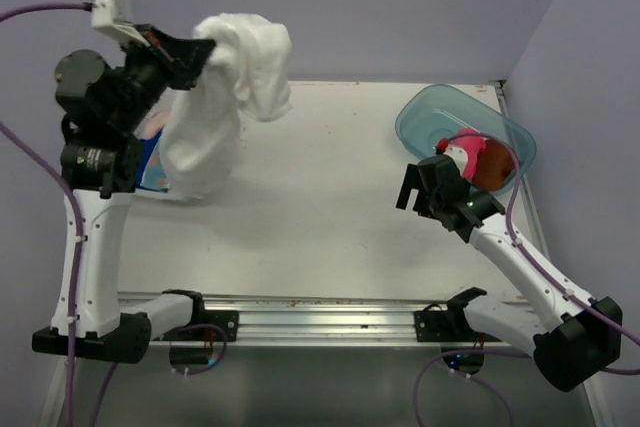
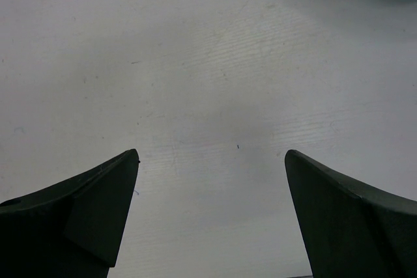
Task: Roll the towels
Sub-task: Move the towel to the center of the board
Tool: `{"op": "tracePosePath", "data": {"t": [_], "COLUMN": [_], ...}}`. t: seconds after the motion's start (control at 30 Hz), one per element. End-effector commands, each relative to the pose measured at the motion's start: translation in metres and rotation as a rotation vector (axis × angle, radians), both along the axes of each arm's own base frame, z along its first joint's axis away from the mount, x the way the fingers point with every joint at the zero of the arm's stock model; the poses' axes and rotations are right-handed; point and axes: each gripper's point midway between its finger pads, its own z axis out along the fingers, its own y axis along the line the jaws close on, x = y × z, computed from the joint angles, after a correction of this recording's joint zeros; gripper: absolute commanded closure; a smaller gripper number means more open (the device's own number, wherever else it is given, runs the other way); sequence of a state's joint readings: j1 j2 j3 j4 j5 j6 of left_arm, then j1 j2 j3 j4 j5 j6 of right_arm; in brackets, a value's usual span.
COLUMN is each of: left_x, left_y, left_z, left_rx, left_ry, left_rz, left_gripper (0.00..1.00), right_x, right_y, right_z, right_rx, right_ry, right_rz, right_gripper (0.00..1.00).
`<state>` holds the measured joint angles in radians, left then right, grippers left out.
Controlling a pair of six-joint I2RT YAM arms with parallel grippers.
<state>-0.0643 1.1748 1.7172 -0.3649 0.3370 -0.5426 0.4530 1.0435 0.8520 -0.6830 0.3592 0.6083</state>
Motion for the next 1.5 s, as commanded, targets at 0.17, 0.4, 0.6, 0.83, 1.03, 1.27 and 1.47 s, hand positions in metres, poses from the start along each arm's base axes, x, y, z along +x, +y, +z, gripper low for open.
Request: {"op": "tracePosePath", "data": {"t": [0.17,0.4,0.6,0.83,1.03,1.27,1.47], "left_x": [0.000,-0.011,-0.022,-0.032,-0.039,-0.047,-0.047], "left_y": [-0.156,-0.210,-0.229,-0.264,-0.282,-0.296,-0.305], "left_z": [-0.181,-0.320,-0.344,-0.374,-0.372,-0.361,-0.369], "left_rx": [-0.012,0.089,0.117,0.179,0.199,0.202,0.221], "left_ry": [0.388,0.688,0.755,0.858,0.858,0.830,0.845], "left_rz": [-0.441,-0.509,-0.553,-0.579,-0.603,-0.646,-0.671], "left_gripper": [1.00,1.00,1.00,1.00,1.00,1.00,1.00], "right_x": [0.000,0.008,0.035,0.078,0.111,0.141,0.163], "right_y": [-0.024,-0.033,-0.053,-0.064,-0.088,-0.107,-0.121], "right_z": [0.031,0.020,-0.008,-0.034,-0.054,-0.059,-0.063], "right_rx": [-0.038,-0.007,0.028,0.009,0.035,0.005,0.021], "right_ry": [-0.106,-0.019,0.080,0.114,0.132,0.137,0.139], "right_rz": [-0.104,-0.158,-0.198,-0.254,-0.342,-0.401,-0.448], "right_gripper": [0.01,0.01,0.02,0.01,0.03,0.04,0.04]}}
